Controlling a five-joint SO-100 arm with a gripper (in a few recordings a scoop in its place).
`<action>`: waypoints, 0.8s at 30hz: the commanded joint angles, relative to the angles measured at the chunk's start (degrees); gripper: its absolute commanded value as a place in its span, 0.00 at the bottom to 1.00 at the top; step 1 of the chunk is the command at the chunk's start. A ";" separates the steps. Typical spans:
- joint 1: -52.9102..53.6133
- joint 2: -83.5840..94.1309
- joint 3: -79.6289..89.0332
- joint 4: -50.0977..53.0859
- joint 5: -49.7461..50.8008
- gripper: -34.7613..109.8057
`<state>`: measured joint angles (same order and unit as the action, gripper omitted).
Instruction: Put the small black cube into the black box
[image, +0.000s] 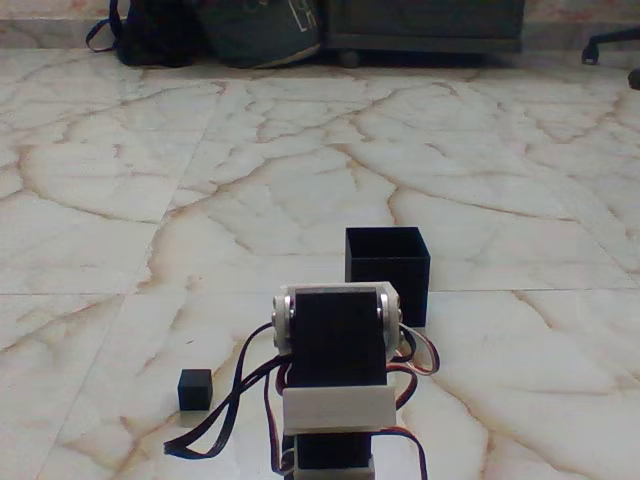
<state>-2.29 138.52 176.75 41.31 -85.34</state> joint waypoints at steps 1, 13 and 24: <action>0.00 0.00 0.00 0.00 0.00 0.27; 0.35 0.70 -0.09 -0.79 0.00 0.27; -0.70 0.70 -0.09 -0.88 -4.66 0.27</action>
<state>-2.29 138.43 176.75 40.96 -88.95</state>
